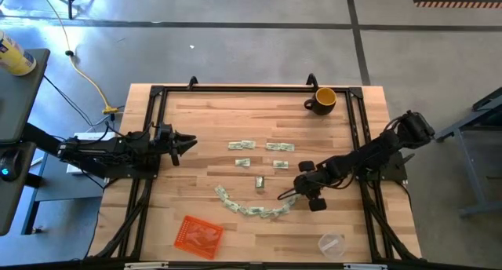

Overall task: Pick and place items into bin
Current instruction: Put the white stevia packet into the orange bin

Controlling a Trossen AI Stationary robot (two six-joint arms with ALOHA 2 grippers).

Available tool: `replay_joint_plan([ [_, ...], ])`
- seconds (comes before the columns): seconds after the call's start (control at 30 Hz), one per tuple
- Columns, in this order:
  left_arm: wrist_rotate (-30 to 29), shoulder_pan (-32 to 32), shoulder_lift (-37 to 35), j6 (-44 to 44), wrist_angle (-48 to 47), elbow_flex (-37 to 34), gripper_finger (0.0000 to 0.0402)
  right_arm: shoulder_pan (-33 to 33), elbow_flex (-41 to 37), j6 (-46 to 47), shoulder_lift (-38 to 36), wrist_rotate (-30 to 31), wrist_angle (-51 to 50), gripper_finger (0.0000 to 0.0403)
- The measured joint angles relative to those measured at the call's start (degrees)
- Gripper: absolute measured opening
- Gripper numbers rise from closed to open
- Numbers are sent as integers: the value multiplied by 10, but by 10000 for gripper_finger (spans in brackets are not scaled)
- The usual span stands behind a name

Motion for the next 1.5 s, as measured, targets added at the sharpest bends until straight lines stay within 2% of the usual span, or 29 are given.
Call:
replay_joint_plan([
  [0.07,0,0,0,0,0,0,154,0,0,31,0,0,0,8],
  [0.2,0,0,0,0,0,0,154,0,-1,110,-4,9,6,13],
  [0.4,0,0,0,0,0,0,154,-2,-3,167,-27,76,49,5],
  [0.5,0,0,0,0,0,0,154,-14,-3,187,-31,60,61,3],
  [0.73,0,0,0,0,0,0,154,-42,-1,185,-33,-4,130,2],
  [0.87,0,0,0,0,0,0,154,-41,25,167,-33,-4,96,1],
  [1.0,0,0,0,0,0,0,154,-39,89,135,-33,0,76,1],
  [1.17,-1,0,0,-7,19,-2,154,-71,160,85,-28,-3,12,1],
  [1.27,25,0,0,-81,58,-3,154,-96,170,79,-26,-16,2,1],
  [1.37,56,0,0,-171,88,-3,154,-117,181,84,-22,-57,8,0],
  [1.5,43,0,0,-190,97,-2,154,-129,225,83,11,-64,5,0],
])
